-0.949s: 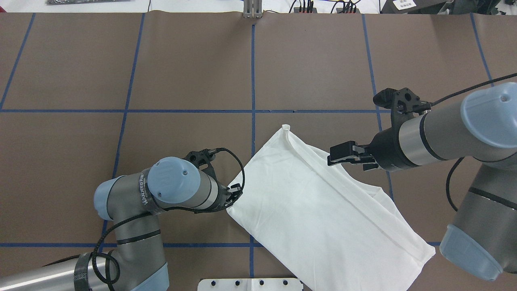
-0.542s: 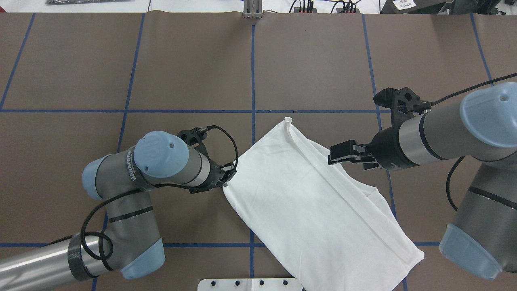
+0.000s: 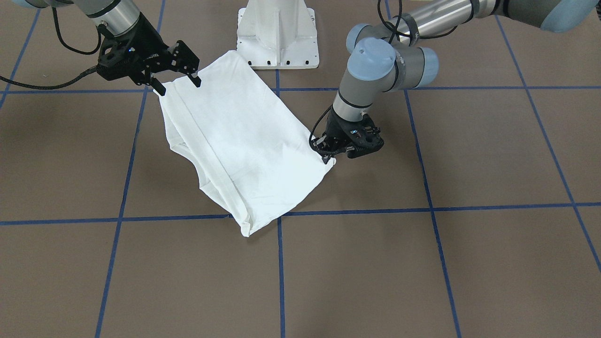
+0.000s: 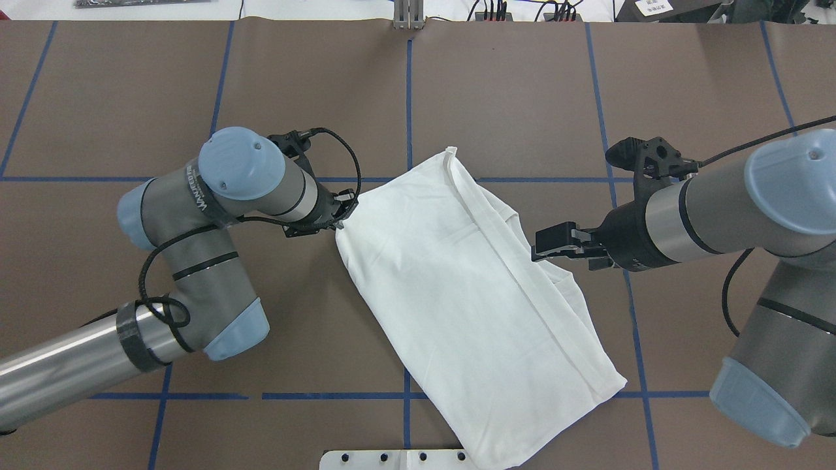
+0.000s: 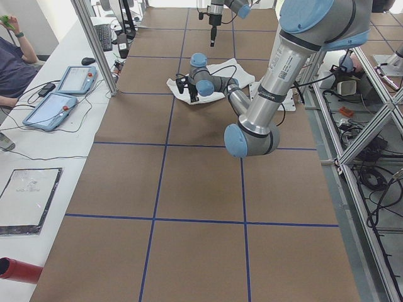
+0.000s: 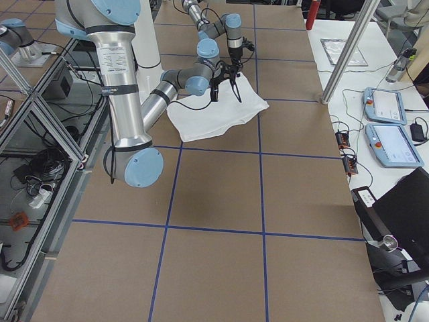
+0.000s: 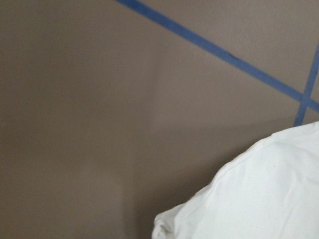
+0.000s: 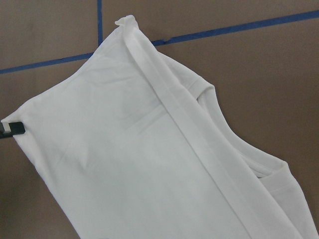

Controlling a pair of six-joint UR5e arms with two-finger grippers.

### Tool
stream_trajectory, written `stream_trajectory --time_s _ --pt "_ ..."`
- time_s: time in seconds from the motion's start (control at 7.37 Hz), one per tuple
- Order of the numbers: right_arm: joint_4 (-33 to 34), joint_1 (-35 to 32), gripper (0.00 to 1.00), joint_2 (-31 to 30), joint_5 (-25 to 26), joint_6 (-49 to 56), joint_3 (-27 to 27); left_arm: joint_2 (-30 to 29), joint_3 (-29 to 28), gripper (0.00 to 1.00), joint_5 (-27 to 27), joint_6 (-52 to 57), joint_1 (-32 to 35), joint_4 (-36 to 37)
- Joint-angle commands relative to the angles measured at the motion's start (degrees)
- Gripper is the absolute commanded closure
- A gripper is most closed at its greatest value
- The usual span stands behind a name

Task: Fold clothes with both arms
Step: 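Drag the shirt corner with the left gripper farther from the robot, straightening it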

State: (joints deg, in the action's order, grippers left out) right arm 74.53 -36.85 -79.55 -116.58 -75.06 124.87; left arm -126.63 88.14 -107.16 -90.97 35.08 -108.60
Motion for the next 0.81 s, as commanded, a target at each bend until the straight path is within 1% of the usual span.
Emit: stream_trajectory --time_s 0.0,0.14,0.27,0.41,0.54,0.68 --pt "-0.1 -0.1 0.0 0.1 0.0 0.0 -0.4 -6.0 -10.2 1.0 0.1 7.4 5.3 -0.7" --pt "-0.2 -0.1 0.0 0.1 0.0 0.0 -0.4 -9.5 -15.8 1.0 0.2 9.8 7.0 -1.8" --pt "-0.2 -0.1 0.0 0.1 0.0 0.0 -0.5 -12.1 -23.0 1.0 1.7 11.0 7.9 -9.2" --pt "-0.2 -0.2 0.0 0.0 0.0 -0.1 -0.6 -14.3 -29.2 1.0 4.5 12.0 8.0 -15.4" --pt "-0.2 -0.2 0.0 0.0 0.0 -0.1 -0.7 -15.6 -31.4 1.0 6.2 12.6 8.1 -18.6" --pt "-0.2 -0.2 0.0 0.0 0.0 -0.1 -0.7 -15.8 -32.0 1.0 7.7 13.0 8.2 -19.7"
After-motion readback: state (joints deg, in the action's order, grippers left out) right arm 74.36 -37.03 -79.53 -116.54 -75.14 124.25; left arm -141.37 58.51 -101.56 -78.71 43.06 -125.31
